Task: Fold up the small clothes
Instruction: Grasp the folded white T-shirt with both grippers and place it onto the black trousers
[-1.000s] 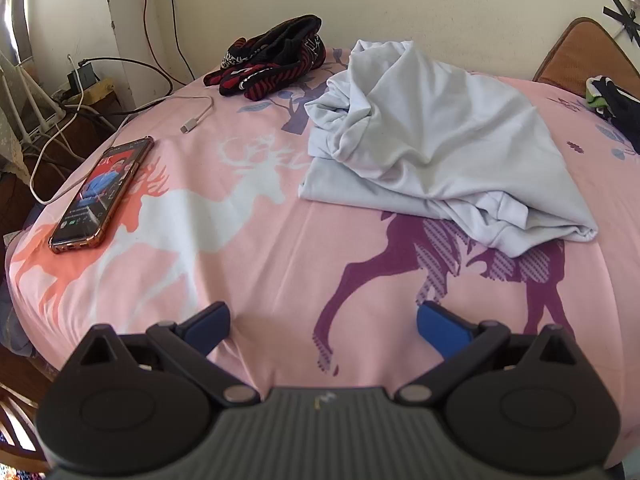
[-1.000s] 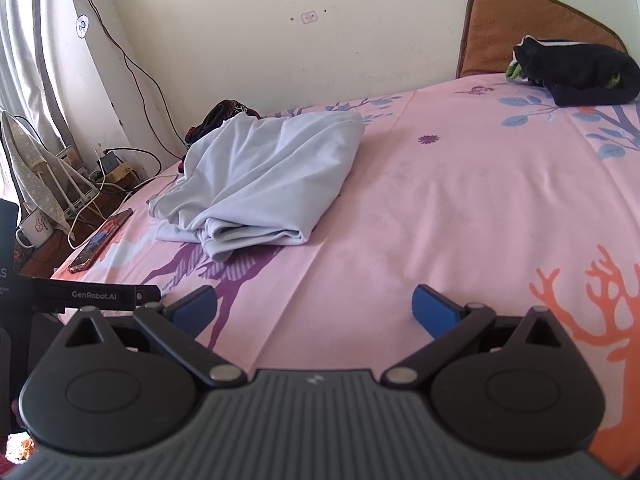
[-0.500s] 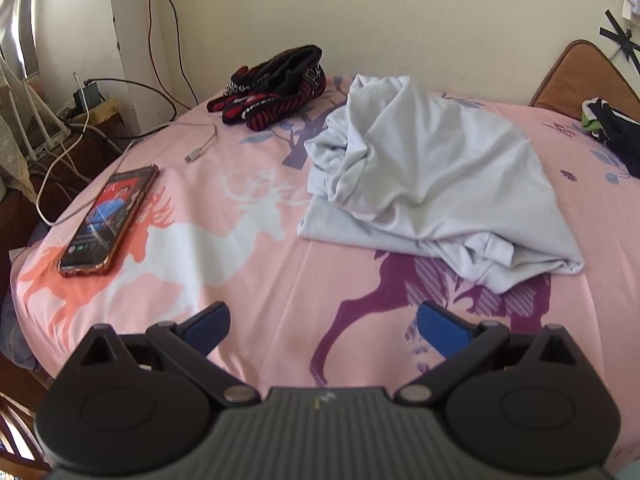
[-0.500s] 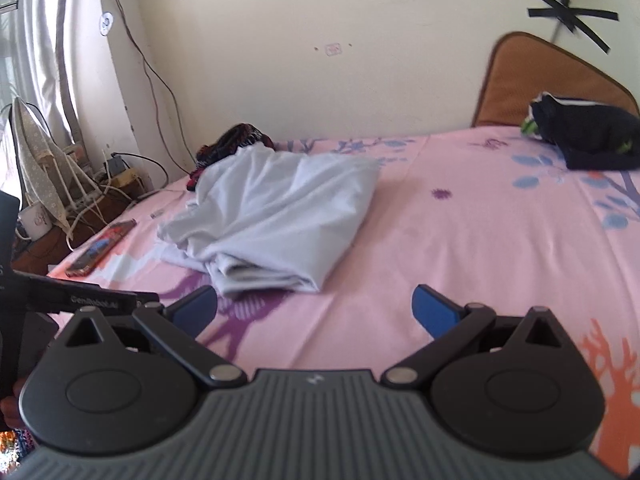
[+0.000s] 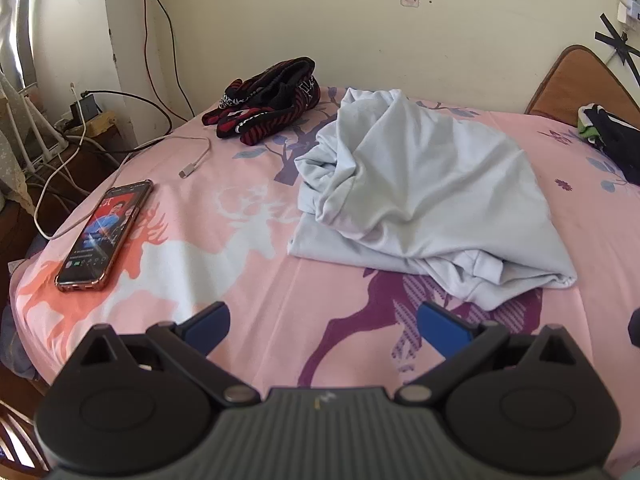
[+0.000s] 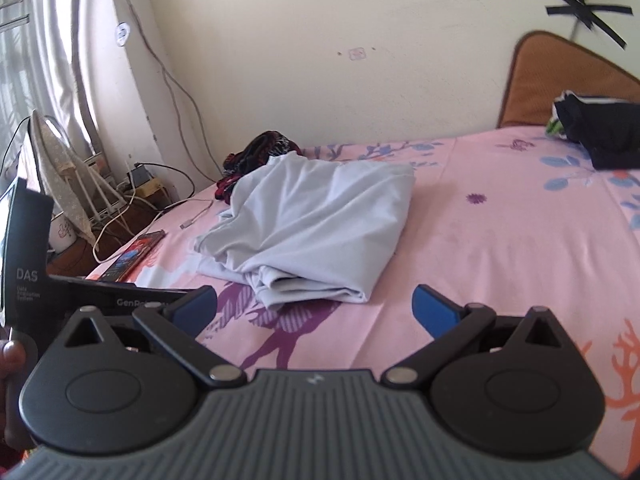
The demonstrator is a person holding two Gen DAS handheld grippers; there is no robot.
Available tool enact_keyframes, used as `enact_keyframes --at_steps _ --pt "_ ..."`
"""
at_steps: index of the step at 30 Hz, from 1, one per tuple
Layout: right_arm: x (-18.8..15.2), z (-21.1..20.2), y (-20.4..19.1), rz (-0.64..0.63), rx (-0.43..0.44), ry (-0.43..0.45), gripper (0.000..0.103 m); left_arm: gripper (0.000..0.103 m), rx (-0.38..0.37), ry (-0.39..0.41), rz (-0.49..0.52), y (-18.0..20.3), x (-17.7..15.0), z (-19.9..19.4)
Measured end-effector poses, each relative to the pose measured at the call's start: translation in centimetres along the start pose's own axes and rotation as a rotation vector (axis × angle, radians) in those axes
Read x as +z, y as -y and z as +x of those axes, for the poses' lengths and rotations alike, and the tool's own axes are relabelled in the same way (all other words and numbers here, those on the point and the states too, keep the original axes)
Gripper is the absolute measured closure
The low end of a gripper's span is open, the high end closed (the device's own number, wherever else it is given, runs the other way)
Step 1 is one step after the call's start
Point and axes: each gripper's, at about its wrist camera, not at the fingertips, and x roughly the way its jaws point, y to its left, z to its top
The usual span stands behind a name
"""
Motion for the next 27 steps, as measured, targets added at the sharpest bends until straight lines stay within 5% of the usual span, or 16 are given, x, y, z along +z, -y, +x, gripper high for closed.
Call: enact_keyframes --at_steps 5,9,15,22,25,26,27 --pt "0.4 0.1 0.6 0.012 0.011 0.001 0.0 0.0 0.004 0.042 -0.008 -2.1 1.8 -0.3" --pt "1.7 1.0 2.1 0.035 0.035 -0.002 0.0 0.0 -0.062 0.044 -0.039 -4.6 4.9 1.0" --pt "4.7 4.9 6.3 0.166 0.082 -0.063 0.016 0.0 -0.201 -0.045 -0.024 -5.3 8.9 7.3" --pt "5.4 11.1 7.4 0.2 0.124 -0.186 0.032 0.0 -0.358 -0.149 -0.071 -5.5 9.6 13.0" --pt "5.4 13.6 6.7 0.203 0.154 -0.217 0.035 0.002 -0.4 -0.113 -0.055 -4.8 9.3 13.1" --pt "5.6 14.4 6.1 0.188 0.157 -0.224 0.036 0.006 -0.422 -0.106 -0.041 -4.4 9.3 13.1" --pt "5.9 15.1 5.6 0.176 0.153 -0.23 0.038 0.021 -0.426 -0.093 -0.023 -3.8 9.3 13.0"
